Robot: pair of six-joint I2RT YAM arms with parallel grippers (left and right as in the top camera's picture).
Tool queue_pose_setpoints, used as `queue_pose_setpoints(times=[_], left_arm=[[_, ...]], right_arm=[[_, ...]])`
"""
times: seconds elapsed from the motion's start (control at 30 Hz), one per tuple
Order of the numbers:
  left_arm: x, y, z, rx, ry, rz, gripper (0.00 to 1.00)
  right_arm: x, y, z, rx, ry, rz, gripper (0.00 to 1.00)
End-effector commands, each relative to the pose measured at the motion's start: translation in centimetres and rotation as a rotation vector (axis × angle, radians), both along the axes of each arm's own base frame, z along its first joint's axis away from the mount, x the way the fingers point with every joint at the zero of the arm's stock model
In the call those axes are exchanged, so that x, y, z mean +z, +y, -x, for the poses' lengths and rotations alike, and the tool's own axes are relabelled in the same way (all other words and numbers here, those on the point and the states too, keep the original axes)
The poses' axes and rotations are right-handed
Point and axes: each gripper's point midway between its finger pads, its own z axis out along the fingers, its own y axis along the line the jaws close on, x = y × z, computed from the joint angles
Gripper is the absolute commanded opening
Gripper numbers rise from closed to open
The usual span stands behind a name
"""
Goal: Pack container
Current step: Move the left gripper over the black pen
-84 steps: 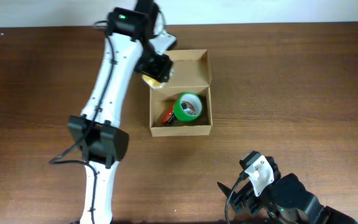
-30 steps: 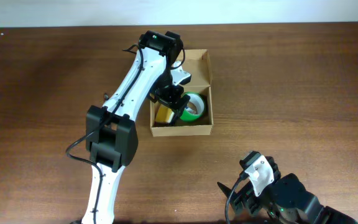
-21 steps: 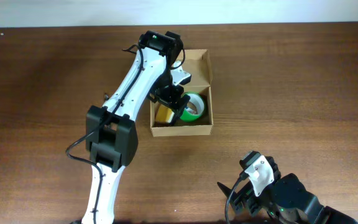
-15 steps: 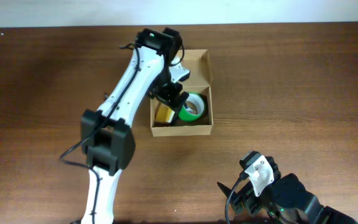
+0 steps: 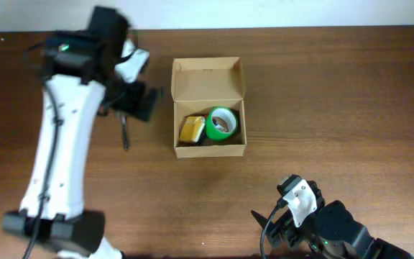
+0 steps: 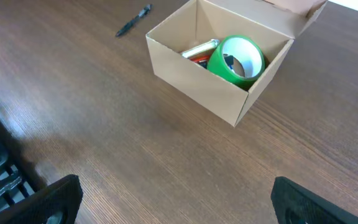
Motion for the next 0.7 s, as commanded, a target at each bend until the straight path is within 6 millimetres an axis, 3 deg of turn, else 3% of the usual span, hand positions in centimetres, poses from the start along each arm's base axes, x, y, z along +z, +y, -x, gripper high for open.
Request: queue_pose_setpoints(times=[0.0,0.17,0.4,0.67], left_arm=[[-2.4,2.0,2.1,0.081,0.046,0.013,1.0],[-7.5,1.9,2.1,0.144,-0.001,0.111,1.0],[-13.6,2.5,-0.6,0.247,-0.074,0.104,1.0],[-17.1,4.9,-3.1,0.308,-0.106,-0.023,1.0]], right_arm=[[-0.1,-0.2,-0.2,-0.016,-0.001,-0.001,0.99],[-0.1,-0.2,-0.2,-0.016,-0.001,-0.001,0.99],[-0.1,-0.2,-0.2,-0.016,-0.001,-0.001,0.99],[-0.1,-0.2,-0.2,-0.016,-0.001,-0.001,0.99]])
